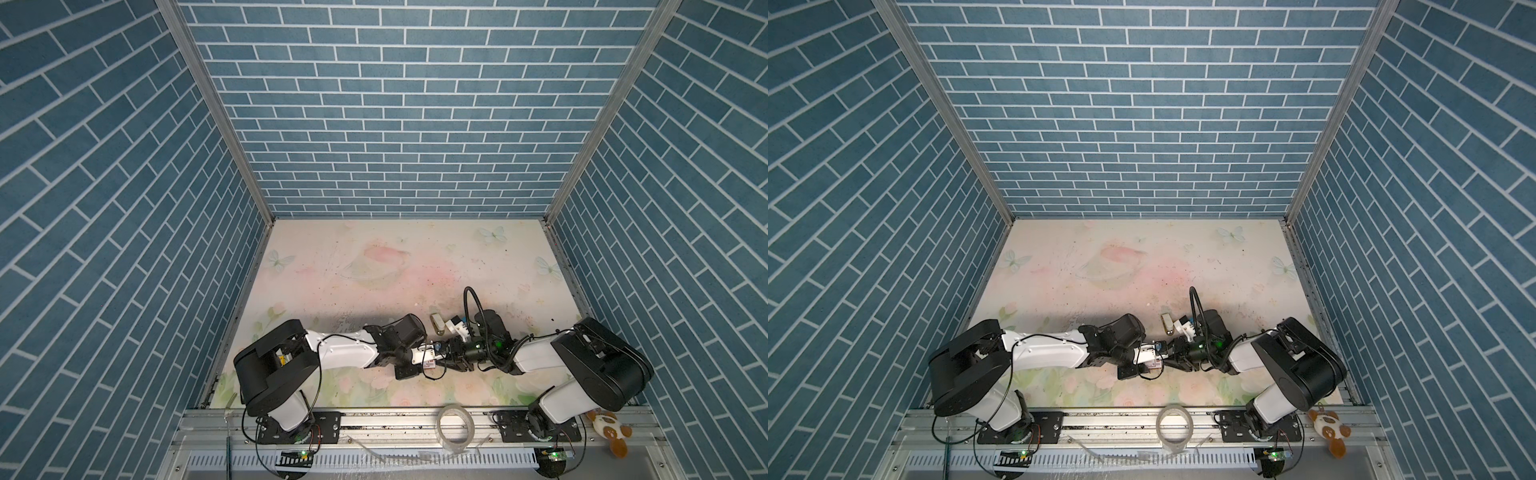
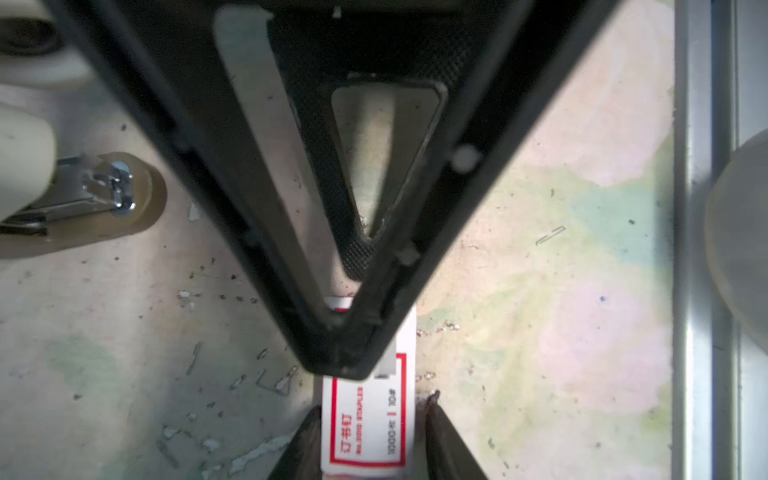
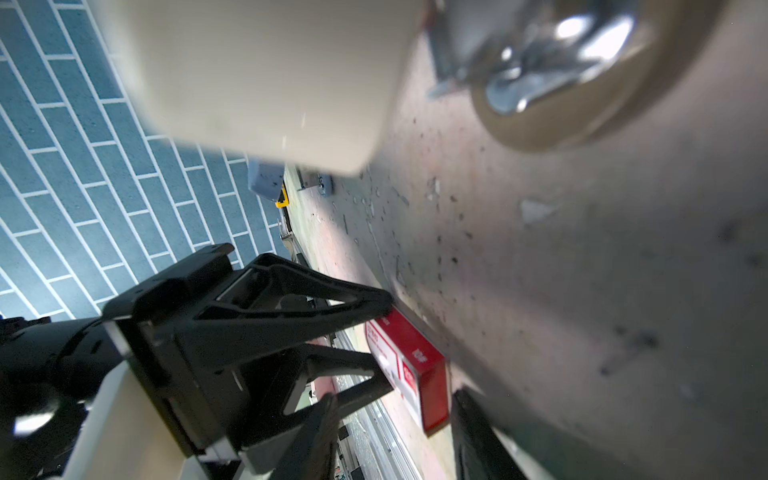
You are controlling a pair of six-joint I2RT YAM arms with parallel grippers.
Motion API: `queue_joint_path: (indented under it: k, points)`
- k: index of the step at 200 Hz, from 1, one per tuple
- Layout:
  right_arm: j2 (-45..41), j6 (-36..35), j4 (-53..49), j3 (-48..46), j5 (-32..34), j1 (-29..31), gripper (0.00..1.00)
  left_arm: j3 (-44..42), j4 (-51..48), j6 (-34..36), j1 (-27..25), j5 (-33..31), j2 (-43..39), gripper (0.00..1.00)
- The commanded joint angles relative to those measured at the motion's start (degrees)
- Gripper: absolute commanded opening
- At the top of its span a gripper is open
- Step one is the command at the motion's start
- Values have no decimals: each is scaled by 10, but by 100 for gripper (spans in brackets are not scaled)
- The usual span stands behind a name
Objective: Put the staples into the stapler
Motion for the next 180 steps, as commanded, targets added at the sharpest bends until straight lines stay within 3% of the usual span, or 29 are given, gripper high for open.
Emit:
queue_joint_path:
  k: [1, 180]
  points:
    - [-18, 1, -5, -10, 11, 2, 46, -5, -17, 5, 1, 3, 13, 37]
    - [-55, 0, -17, -15, 15, 3, 45, 13, 1, 4, 0, 10, 51, 35]
